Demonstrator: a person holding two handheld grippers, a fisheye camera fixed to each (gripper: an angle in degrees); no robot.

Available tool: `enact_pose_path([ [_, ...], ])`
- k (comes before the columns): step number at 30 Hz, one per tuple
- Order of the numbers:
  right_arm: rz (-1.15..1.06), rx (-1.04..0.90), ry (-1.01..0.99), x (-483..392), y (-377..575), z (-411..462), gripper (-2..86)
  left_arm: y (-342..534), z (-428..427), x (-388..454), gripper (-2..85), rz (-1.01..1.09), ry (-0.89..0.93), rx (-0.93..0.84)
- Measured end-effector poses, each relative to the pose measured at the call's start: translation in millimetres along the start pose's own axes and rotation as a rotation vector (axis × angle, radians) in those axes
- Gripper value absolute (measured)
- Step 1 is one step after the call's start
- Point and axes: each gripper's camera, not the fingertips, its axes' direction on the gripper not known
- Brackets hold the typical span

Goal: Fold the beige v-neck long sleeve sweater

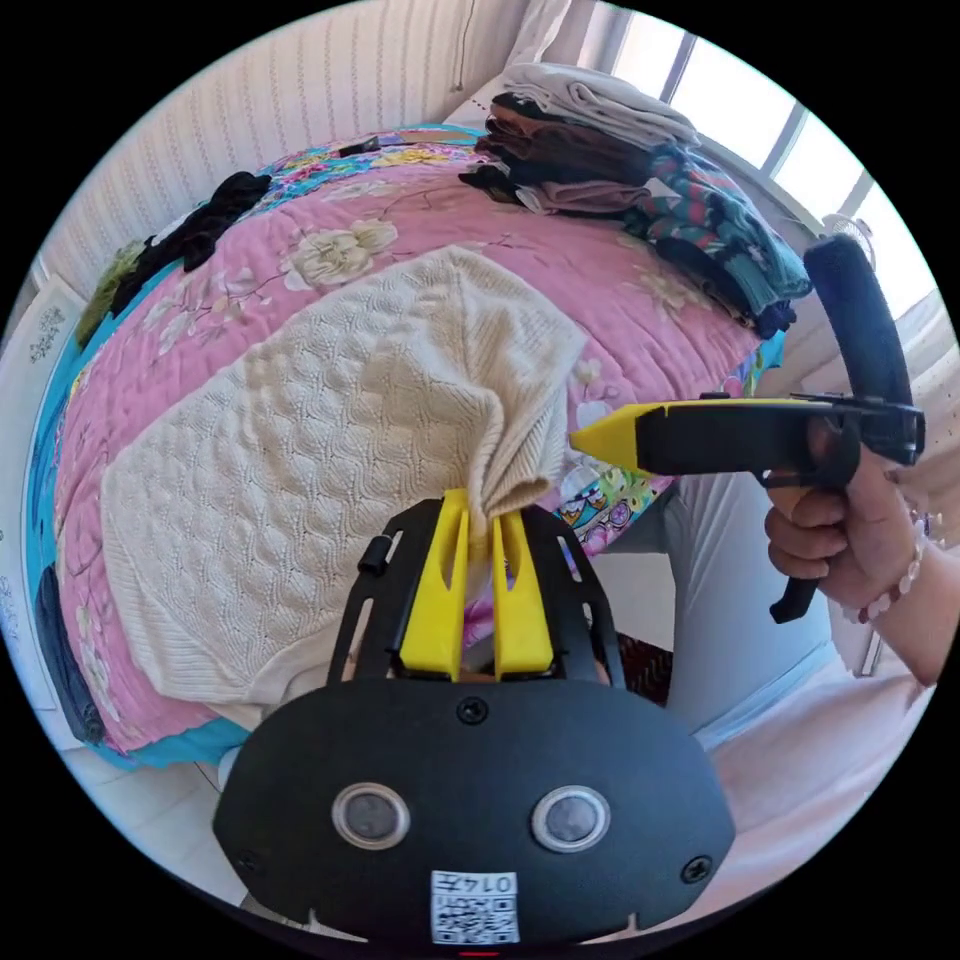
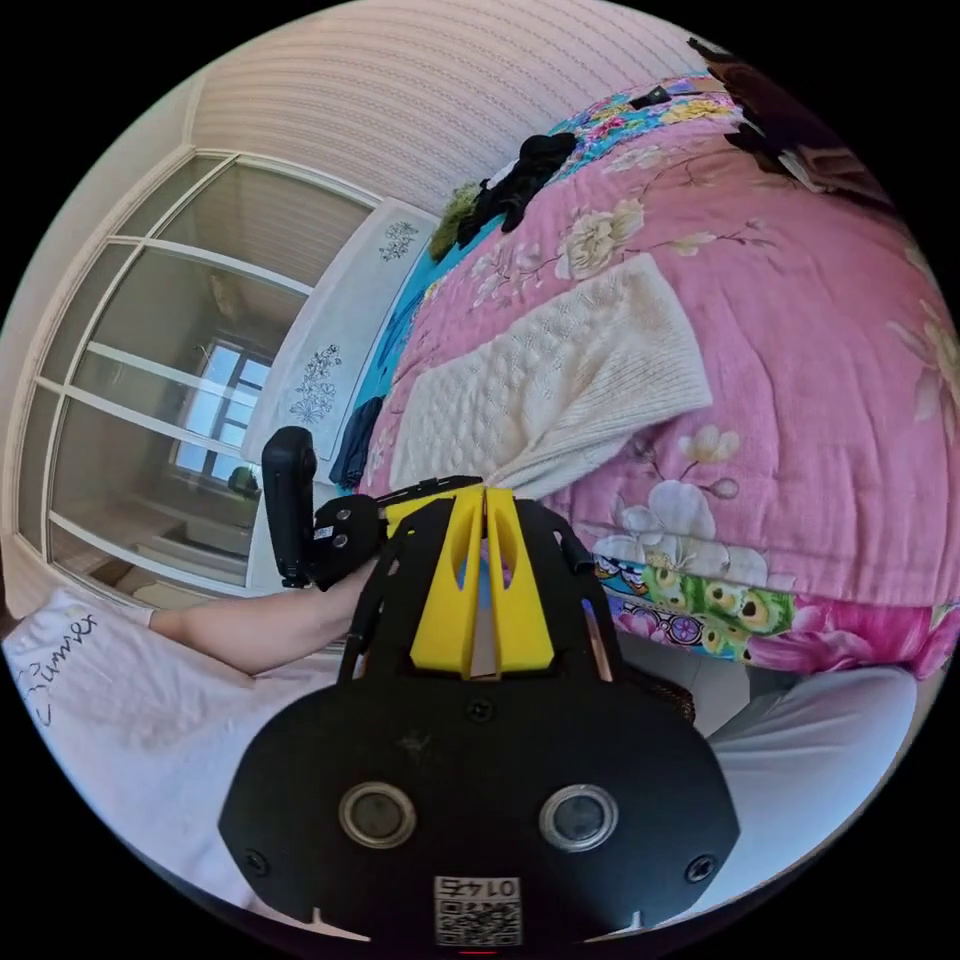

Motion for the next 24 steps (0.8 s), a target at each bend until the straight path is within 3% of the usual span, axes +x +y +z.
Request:
enact_pose_path([
  [3, 0.116, 0.150, -0.035, 33, 12, -34, 6.8, 3, -5, -14, 2.4, -0.066, 0.090, 0.036],
  [5, 0.247, 0.252, -0.190, 64, 14, -49, 10.0, 6, -7, -18, 2.4, -0.072, 0.112, 0.049],
  [8, 0.386, 0.314, -0.350, 96, 3, -51, 12.0, 8, -12, -12, 2.6, -0.028, 0.084, 0.058],
  [12, 0.448, 0.317, -0.347, 112, -21, -47, 13.6, 11, -21, -4, 3.2, 0.043, 0.024, 0.076],
  [24, 0.331, 0.199, -0.284, 99, -50, -58, 1.9, 20, -47, 6, 3.3, 0.178, 0.031, 0.091],
])
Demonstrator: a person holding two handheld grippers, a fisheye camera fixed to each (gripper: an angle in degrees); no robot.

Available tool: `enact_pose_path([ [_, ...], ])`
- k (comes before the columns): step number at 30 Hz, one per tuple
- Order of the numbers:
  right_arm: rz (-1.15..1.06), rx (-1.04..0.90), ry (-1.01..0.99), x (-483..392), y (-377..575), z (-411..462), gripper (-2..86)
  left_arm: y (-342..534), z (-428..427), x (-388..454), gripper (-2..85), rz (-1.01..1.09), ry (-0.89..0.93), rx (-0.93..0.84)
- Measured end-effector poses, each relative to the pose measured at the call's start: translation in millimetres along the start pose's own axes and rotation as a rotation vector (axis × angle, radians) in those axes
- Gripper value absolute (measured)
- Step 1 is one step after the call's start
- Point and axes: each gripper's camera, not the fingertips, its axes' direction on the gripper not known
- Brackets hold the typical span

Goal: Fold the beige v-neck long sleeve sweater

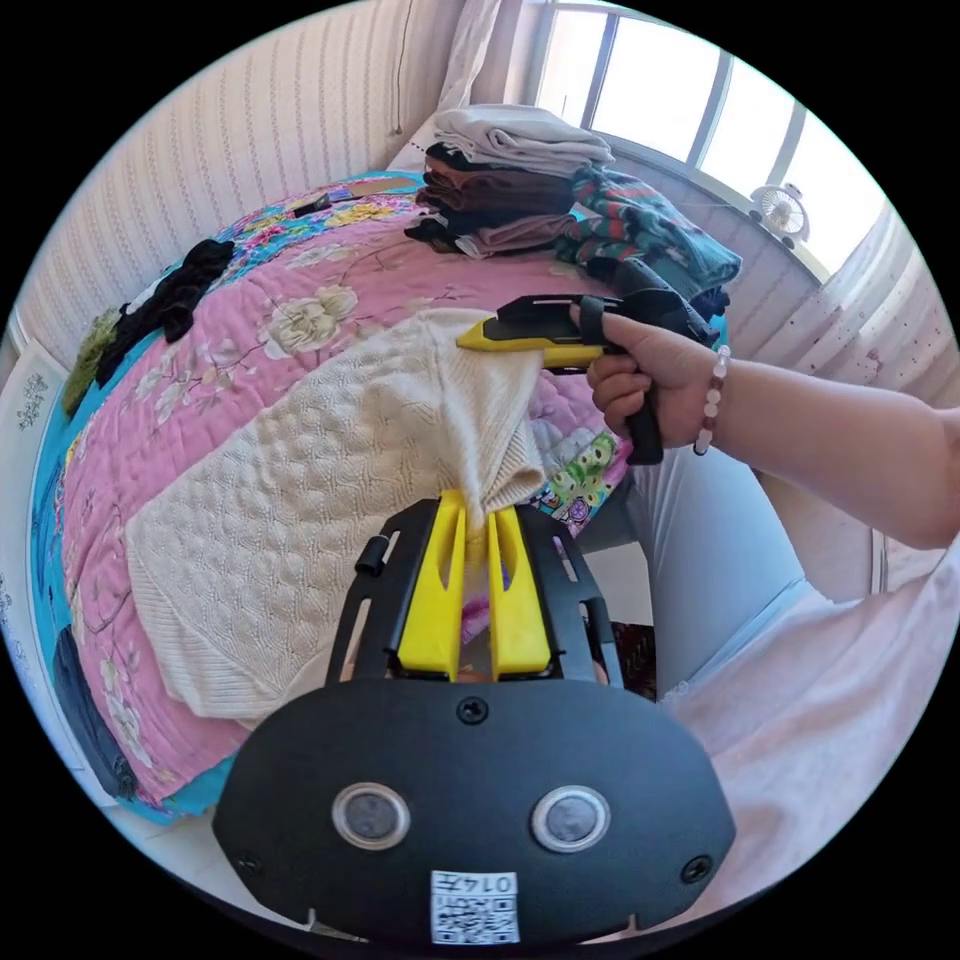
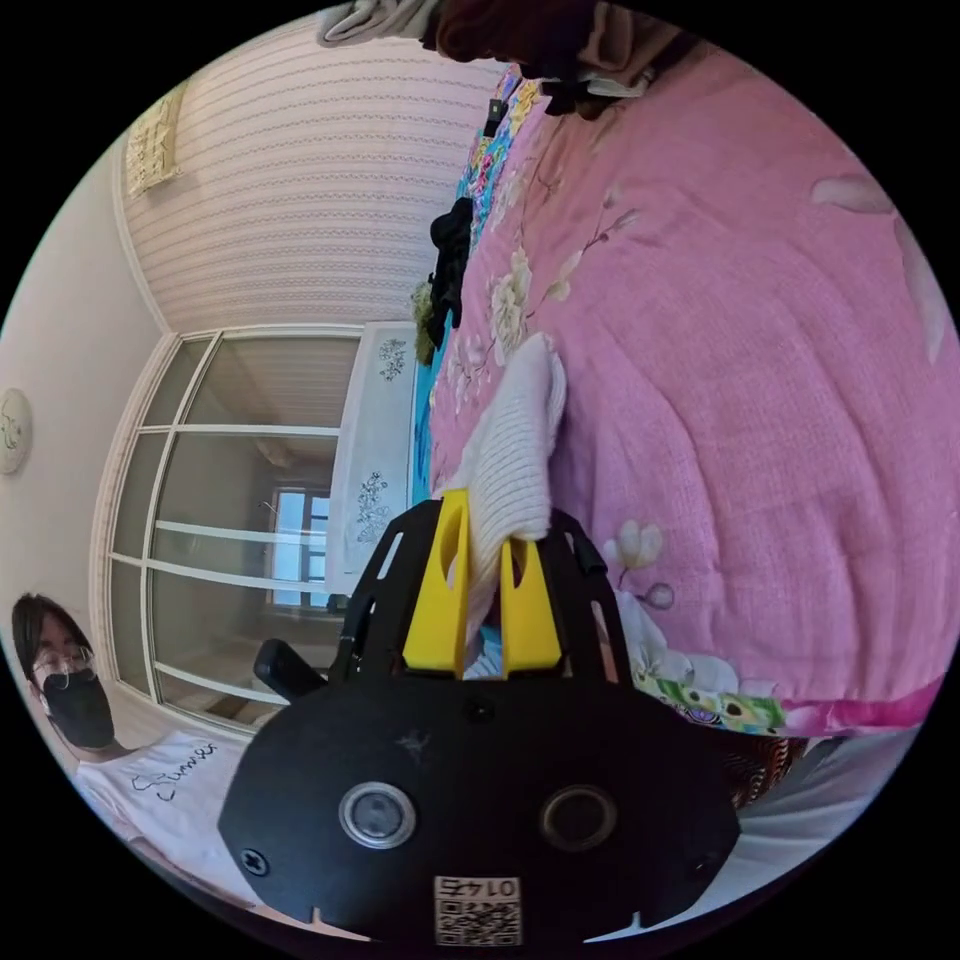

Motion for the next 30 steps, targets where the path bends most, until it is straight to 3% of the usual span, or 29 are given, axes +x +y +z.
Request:
enact_pose_path([
  [6, -0.012, 0.176, -0.068, -6, 45, -63, 0.7, -12, -15, 28, 3.6, 0.105, 0.228, 0.080],
  [12, -0.147, 0.125, 0.188, -49, 78, -68, 1.4, -8, -21, 29, 3.8, 0.142, 0.335, 0.068],
  [18, -0.427, -0.100, 0.255, -125, 85, 65, 4.9, 36, -52, -31, 3.8, -0.091, 0.332, 0.117],
  [23, -0.666, -0.358, 0.411, -176, 113, 234, 6.6, 91, -77, -87, 3.8, -0.359, 0.284, 0.138],
  [26, -0.713, -0.500, 0.498, -174, 131, 314, 6.9, 118, -79, -108, 2.8, -0.466, 0.234, 0.097],
  [30, -0.725, -0.561, 0.483, -175, 149, 352, 6.4, 142, -93, -130, -0.1, -0.593, 0.247, 0.113],
])
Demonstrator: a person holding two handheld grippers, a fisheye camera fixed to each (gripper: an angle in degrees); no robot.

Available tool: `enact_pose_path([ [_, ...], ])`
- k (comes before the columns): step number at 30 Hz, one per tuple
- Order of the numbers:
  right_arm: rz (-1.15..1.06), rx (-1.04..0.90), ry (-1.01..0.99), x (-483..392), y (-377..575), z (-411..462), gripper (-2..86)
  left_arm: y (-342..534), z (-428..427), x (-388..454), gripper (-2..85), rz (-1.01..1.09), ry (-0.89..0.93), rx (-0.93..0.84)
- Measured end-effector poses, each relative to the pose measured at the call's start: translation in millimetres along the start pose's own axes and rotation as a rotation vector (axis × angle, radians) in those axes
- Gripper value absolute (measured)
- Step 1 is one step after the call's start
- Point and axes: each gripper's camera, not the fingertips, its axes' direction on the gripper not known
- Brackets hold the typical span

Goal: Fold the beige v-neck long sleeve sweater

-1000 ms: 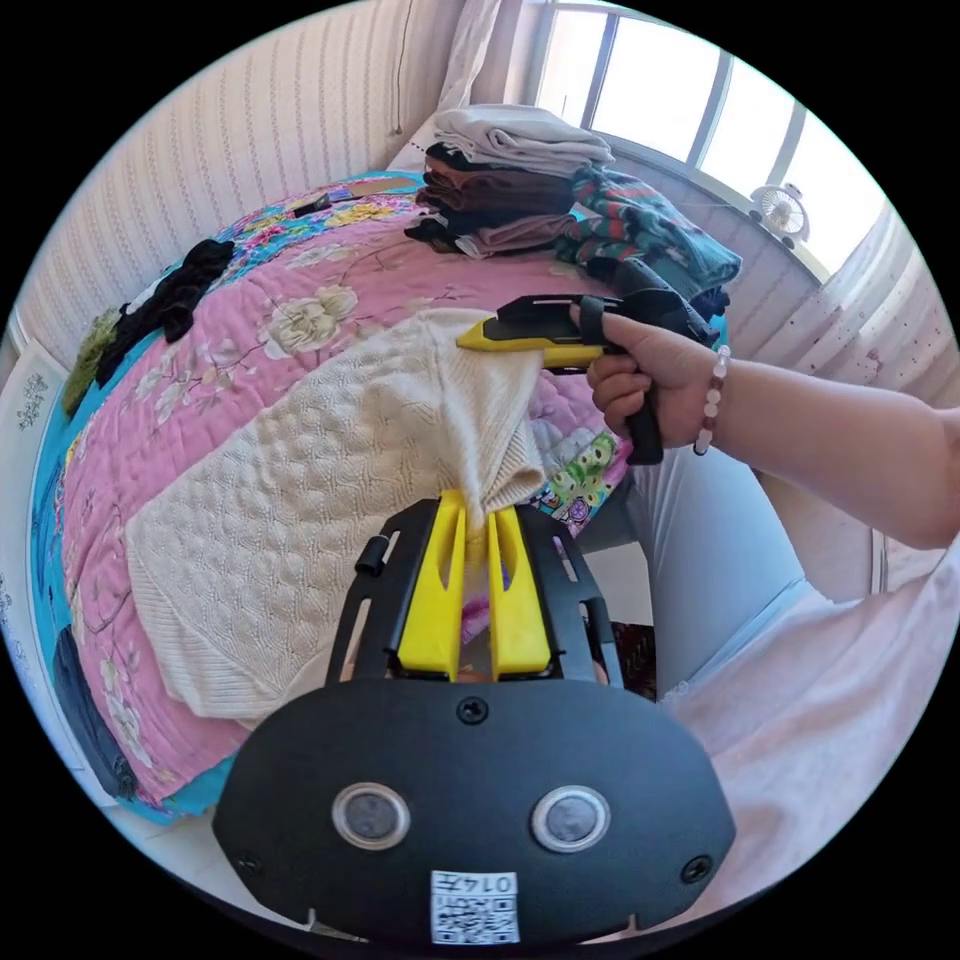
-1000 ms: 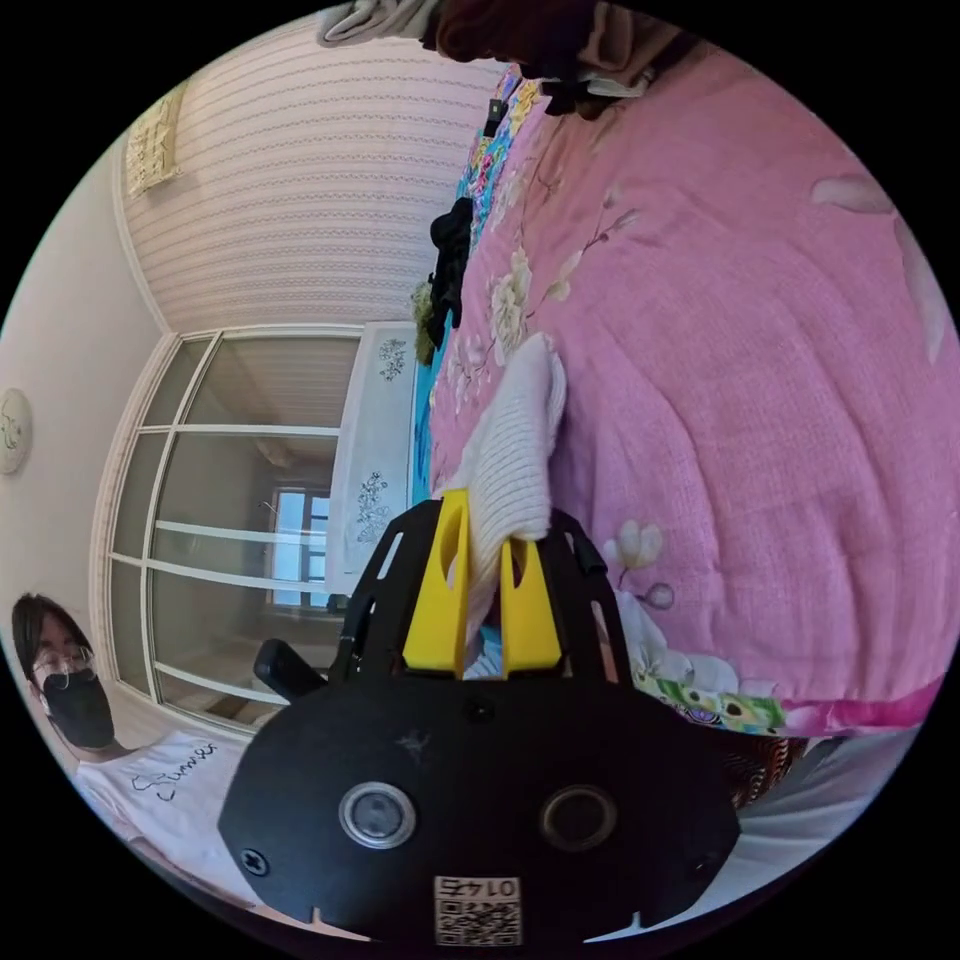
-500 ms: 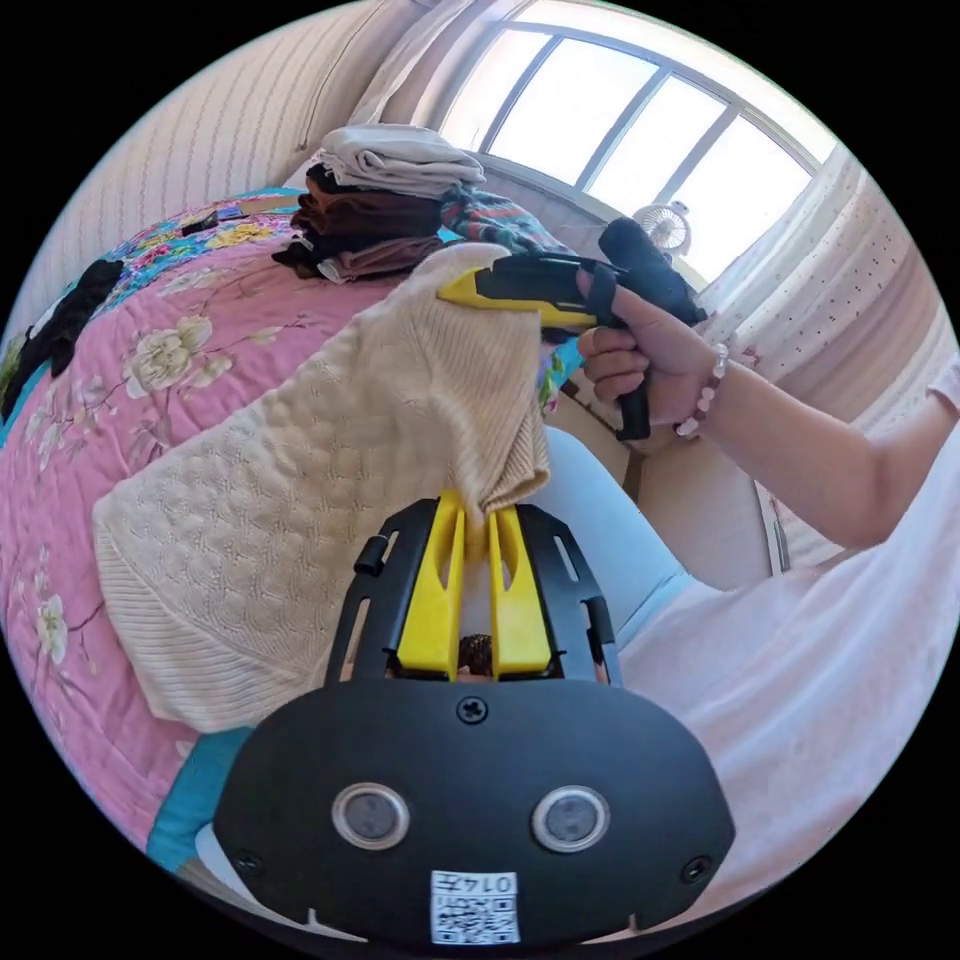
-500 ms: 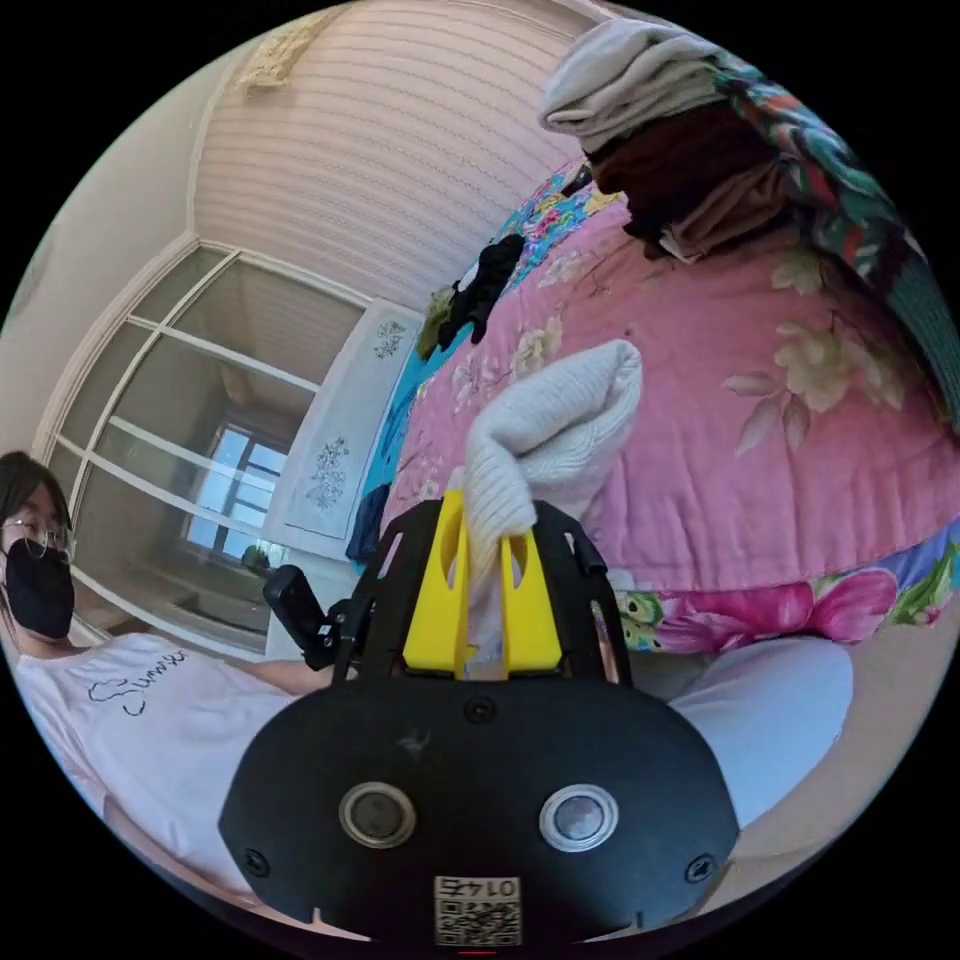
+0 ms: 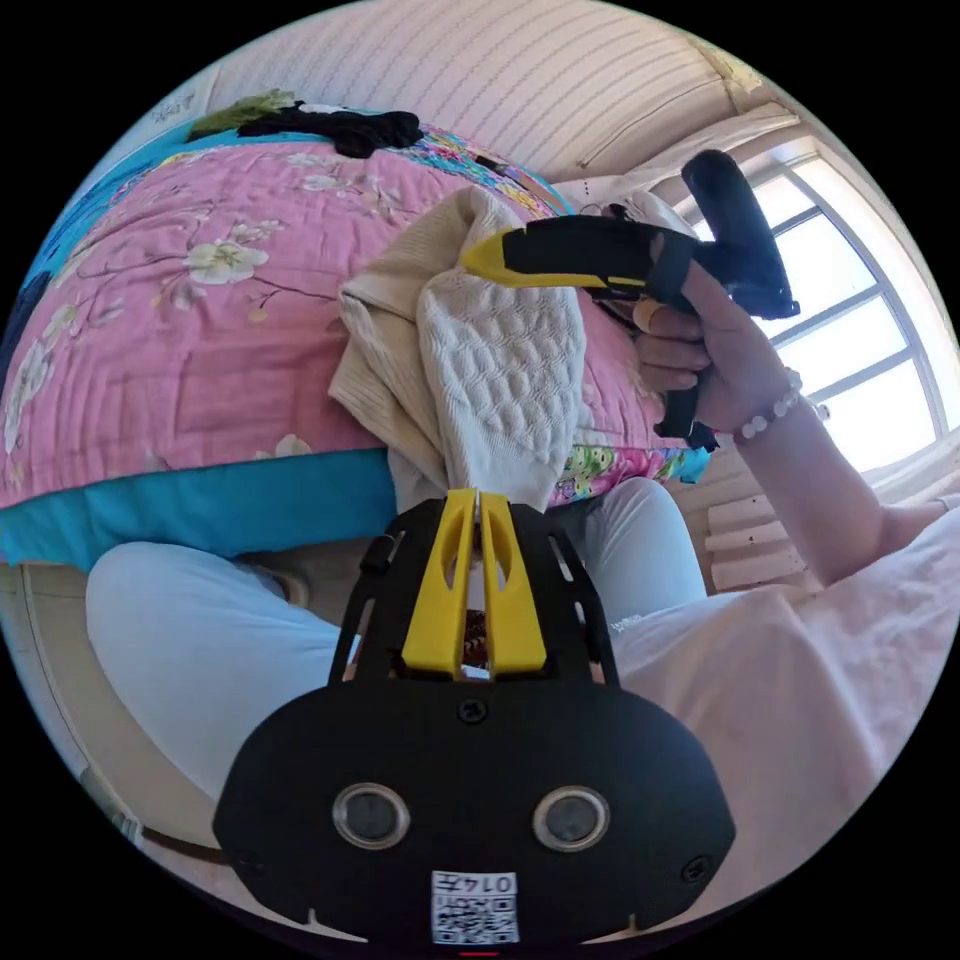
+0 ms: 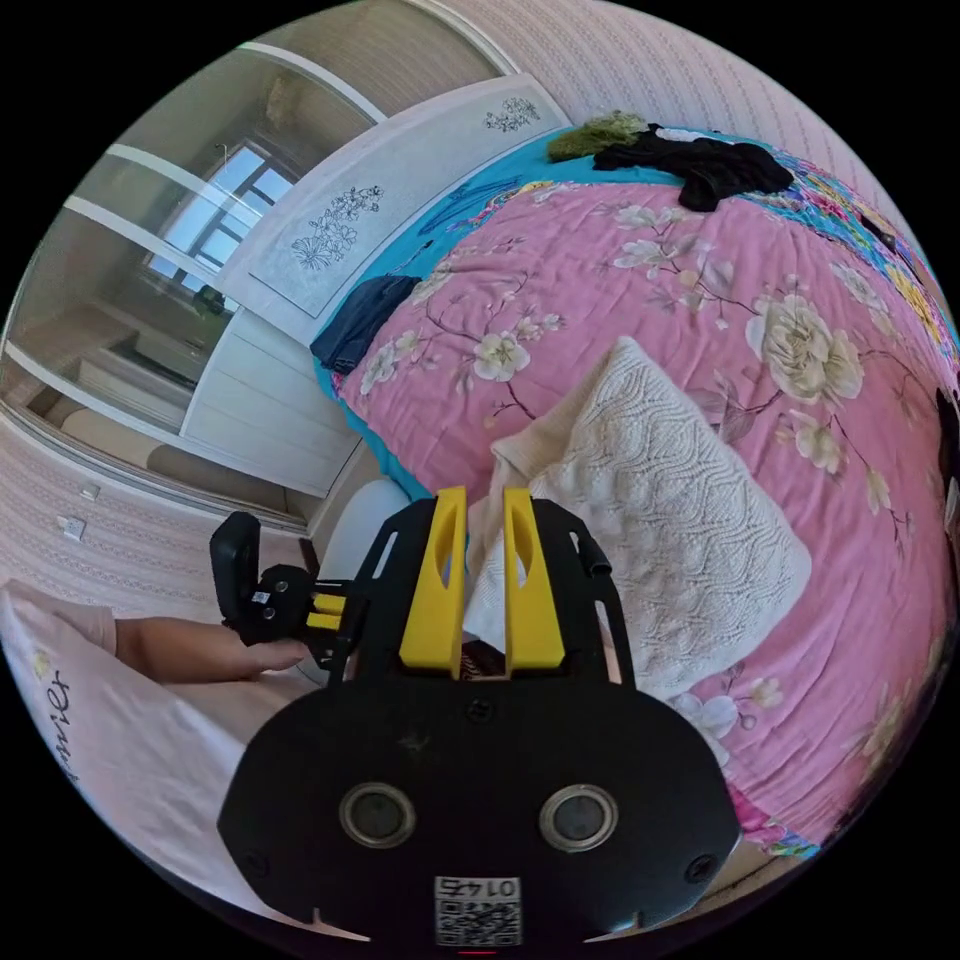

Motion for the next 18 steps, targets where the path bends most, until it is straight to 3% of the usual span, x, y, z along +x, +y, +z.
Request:
enact_pose_path([
  [6, 0.009, 0.102, 0.118, -6, 4, -5, 7.1, -10, -35, -22, 2.9, -0.050, -0.020, 0.084],
  [10, -0.029, 0.138, 0.239, -6, -12, 8, 12.1, -29, -35, -32, 14.0, -0.086, -0.062, 0.088],
  [14, -0.136, 0.072, 0.284, -4, -49, 50, 19.0, -39, -30, -46, 18.3, -0.159, -0.016, 0.061],
  [18, -0.162, -0.107, 0.229, 14, -88, 98, 19.1, -41, -23, -45, 18.3, -0.153, -0.001, 0.009],
])
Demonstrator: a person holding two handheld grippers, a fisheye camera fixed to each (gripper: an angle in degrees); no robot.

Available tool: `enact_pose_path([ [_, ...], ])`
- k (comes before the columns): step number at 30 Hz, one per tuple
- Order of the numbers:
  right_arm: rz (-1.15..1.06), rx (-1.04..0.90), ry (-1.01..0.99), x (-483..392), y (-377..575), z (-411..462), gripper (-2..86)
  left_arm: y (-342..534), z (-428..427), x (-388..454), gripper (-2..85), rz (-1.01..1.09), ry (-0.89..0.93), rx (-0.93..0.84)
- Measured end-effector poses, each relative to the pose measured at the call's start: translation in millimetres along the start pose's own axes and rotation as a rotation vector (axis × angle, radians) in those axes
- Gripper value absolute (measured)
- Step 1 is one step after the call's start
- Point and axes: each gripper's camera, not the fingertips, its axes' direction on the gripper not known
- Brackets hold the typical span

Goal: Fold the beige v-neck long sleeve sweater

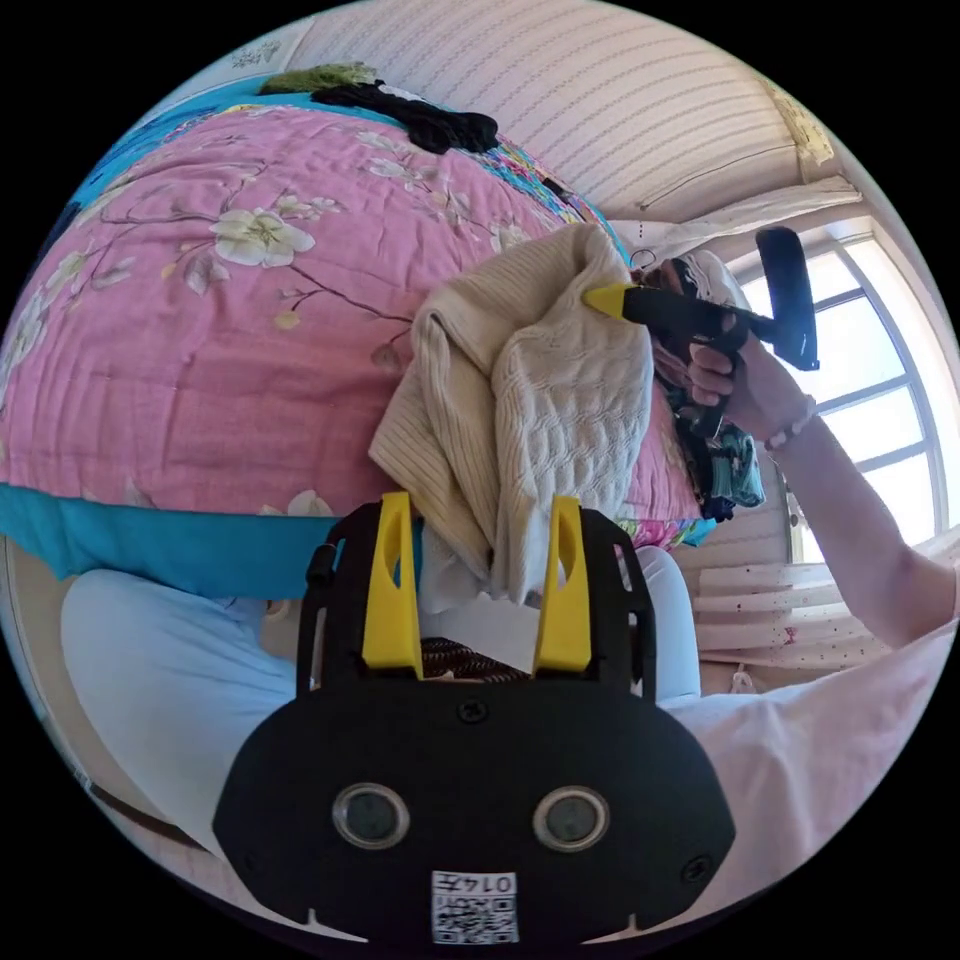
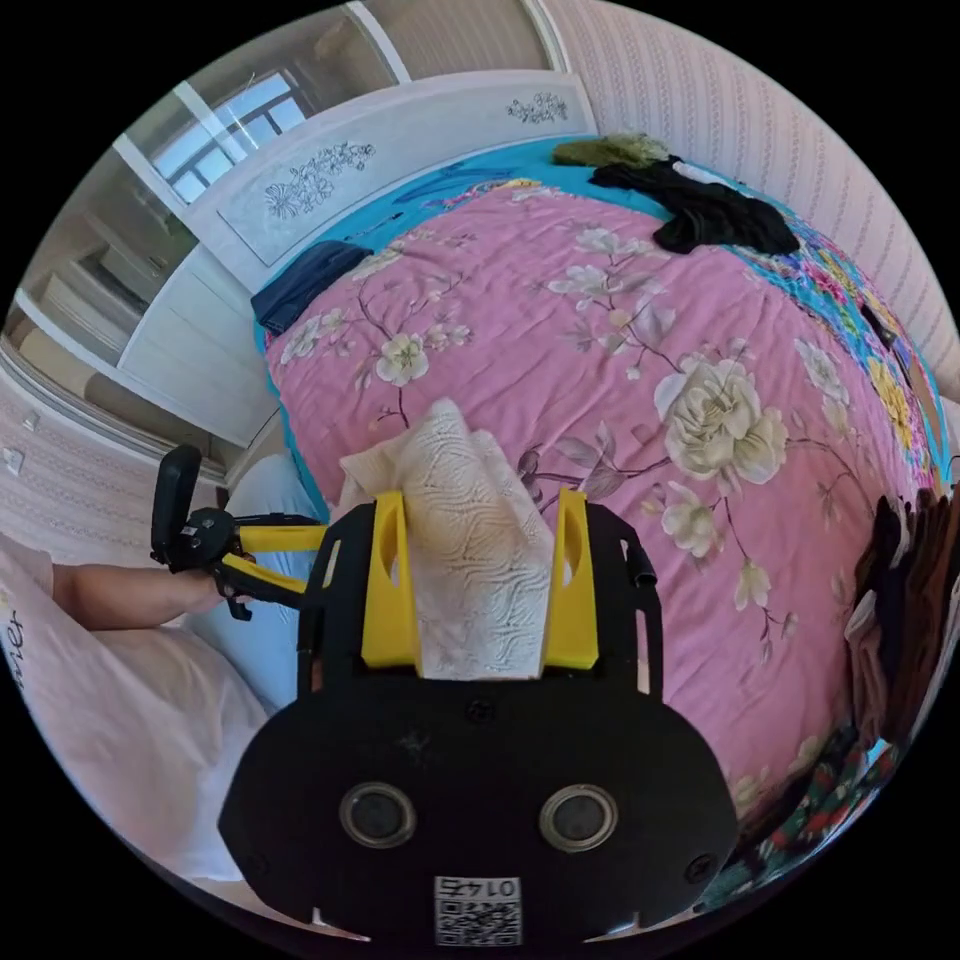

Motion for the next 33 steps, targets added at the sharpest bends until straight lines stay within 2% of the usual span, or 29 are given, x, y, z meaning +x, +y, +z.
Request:
enact_pose_path([
  [5, -0.018, -0.233, -0.118, 11, -46, 72, 15.1, 6, 2, 3, 16.4, 0.003, -0.071, -0.014],
  [9, 0.033, -0.276, -0.224, 12, -54, 105, 14.1, 12, -5, 4, 14.4, 0.049, -0.113, -0.009],
  [12, -0.023, -0.278, -0.259, 3, -55, 109, 11.9, 16, -14, 1, 11.8, 0.048, -0.079, -0.018],
  [17, -0.264, -0.047, -0.193, -41, -16, 75, 9.2, 34, -35, 6, 7.7, 0.147, 0.004, -0.044],
  [23, -0.331, 0.148, -0.137, -93, 34, 27, 8.6, 66, -73, 16, 6.8, 0.238, 0.072, 0.024],
  [28, -0.418, 0.201, -0.088, -132, 17, 5, 8.2, 86, -126, 15, 6.6, 0.263, -0.016, 0.196],
  [33, -0.507, 0.261, -0.160, -185, -52, 19, 8.1, 104, -190, -20, 6.5, 0.091, -0.163, 0.392],
])
